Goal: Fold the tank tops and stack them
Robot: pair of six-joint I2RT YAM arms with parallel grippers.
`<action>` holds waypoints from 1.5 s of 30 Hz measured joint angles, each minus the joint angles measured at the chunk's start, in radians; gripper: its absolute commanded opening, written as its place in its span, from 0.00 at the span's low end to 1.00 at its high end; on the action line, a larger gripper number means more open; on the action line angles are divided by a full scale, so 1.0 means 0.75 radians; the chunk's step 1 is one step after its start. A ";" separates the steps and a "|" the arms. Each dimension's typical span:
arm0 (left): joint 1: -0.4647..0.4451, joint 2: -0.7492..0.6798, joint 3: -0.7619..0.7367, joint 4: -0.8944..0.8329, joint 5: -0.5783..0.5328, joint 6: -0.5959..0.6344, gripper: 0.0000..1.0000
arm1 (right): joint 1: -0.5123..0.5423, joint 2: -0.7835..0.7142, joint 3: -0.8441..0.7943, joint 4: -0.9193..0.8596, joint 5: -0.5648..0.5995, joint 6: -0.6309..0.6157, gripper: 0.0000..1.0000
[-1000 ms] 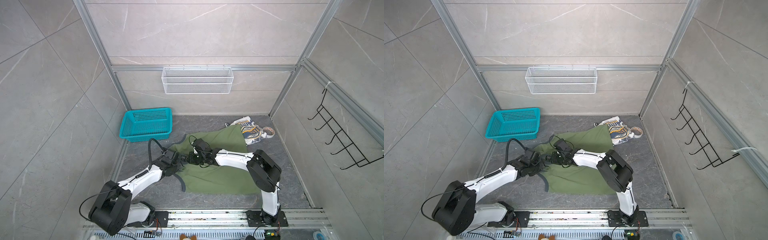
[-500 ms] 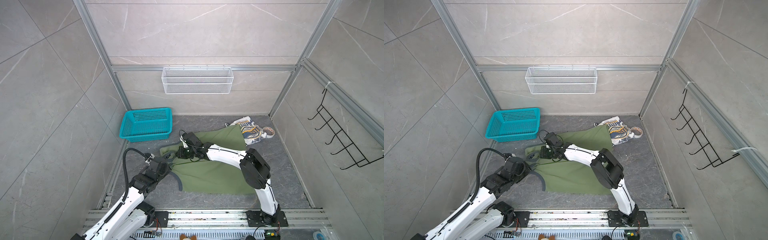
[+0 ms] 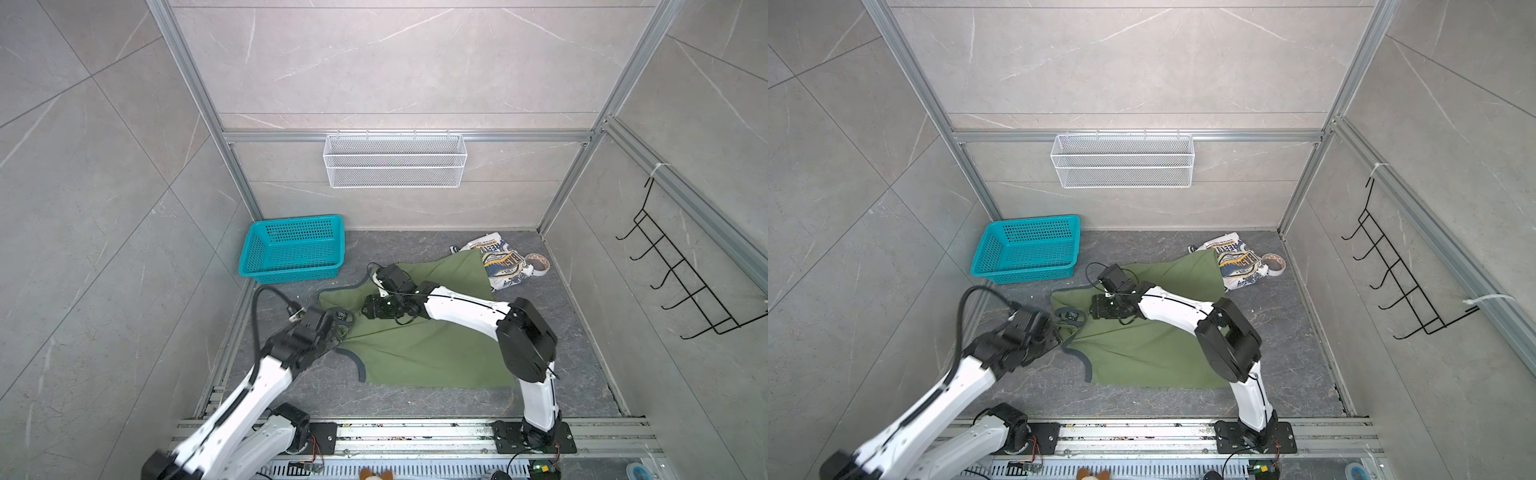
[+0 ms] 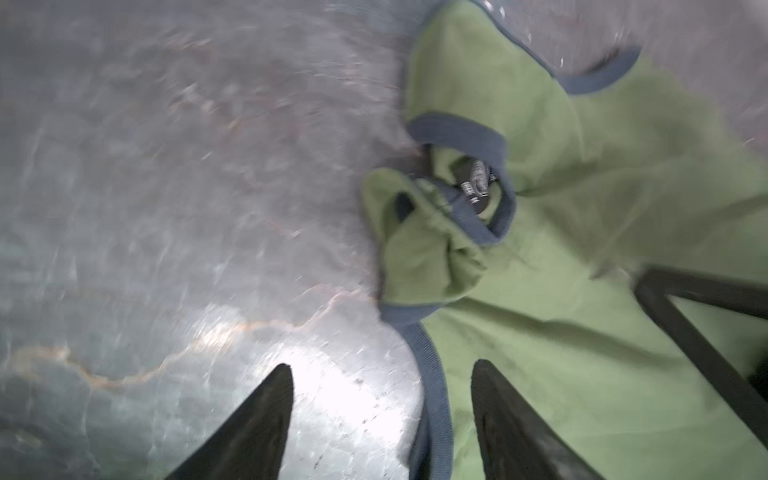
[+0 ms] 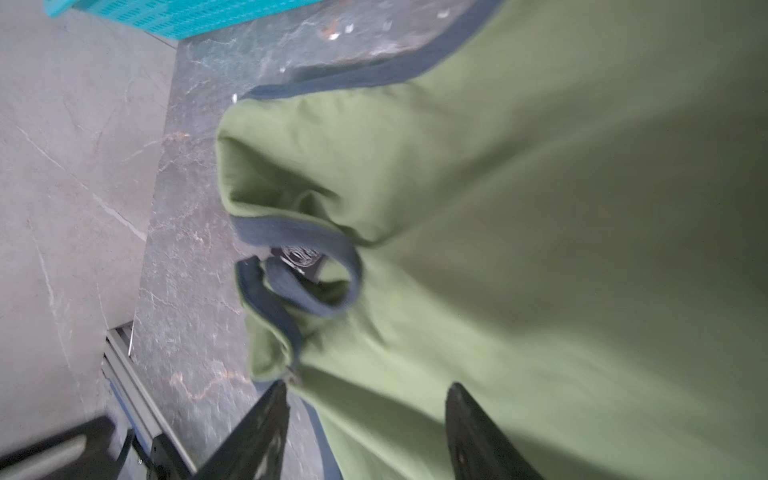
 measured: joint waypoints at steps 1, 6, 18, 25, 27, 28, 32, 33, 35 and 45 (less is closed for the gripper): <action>0.000 0.141 0.068 0.045 0.018 0.052 0.72 | -0.041 -0.063 -0.068 0.002 0.007 0.001 0.62; -0.013 0.508 0.213 0.099 0.051 0.251 0.78 | -0.208 -0.263 -0.337 -0.005 0.072 0.000 0.62; 0.188 0.716 0.283 0.217 0.019 0.285 0.57 | -0.398 -0.346 -0.630 -0.037 0.133 -0.023 0.62; 0.392 0.676 0.061 0.316 0.083 0.223 0.55 | -0.561 -0.349 -0.701 -0.062 0.129 0.001 0.62; 0.430 0.614 -0.005 0.320 0.096 0.210 0.58 | -0.564 -0.352 -0.703 -0.061 0.125 0.001 0.62; 0.444 0.582 -0.025 0.319 0.097 0.204 0.59 | -0.564 -0.352 -0.703 -0.061 0.123 0.001 0.62; 0.478 0.385 -0.085 0.313 0.092 0.189 0.70 | -0.564 -0.362 -0.703 -0.070 0.119 -0.007 0.62; 0.470 0.326 -0.085 0.303 0.085 0.187 0.73 | -0.564 -0.371 -0.703 -0.077 0.120 -0.013 0.63; 0.418 0.218 -0.065 0.267 0.049 0.191 0.78 | -0.564 -0.402 -0.703 -0.095 0.120 -0.027 0.63; -0.036 0.491 0.259 0.094 -0.032 0.250 0.73 | -0.563 -0.543 -0.720 -0.124 0.142 -0.055 0.63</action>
